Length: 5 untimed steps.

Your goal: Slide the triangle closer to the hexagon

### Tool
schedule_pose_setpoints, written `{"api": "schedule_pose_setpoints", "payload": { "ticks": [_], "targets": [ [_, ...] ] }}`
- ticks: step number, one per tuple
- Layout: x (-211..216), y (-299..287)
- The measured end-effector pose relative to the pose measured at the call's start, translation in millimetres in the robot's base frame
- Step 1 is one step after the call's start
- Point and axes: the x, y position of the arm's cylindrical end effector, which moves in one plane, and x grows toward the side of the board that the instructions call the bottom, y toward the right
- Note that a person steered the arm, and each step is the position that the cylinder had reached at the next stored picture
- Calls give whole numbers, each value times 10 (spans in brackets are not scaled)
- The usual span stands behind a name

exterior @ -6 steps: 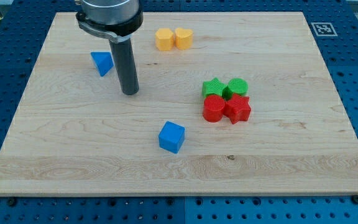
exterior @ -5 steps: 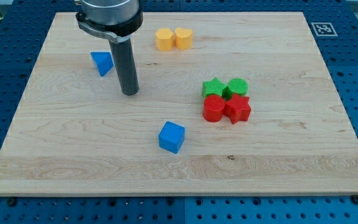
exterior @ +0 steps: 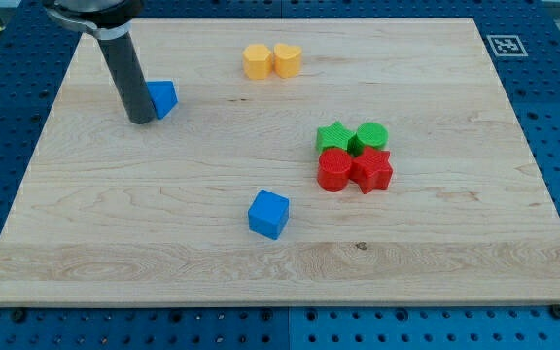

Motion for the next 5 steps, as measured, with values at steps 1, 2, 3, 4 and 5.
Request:
{"api": "schedule_pose_setpoints", "payload": {
  "ticks": [1,2,3,4,5],
  "targets": [
    [-243,0],
    [-268,7],
    [-323,-14],
    [-333,252],
    [-273,543]
  ]
}}
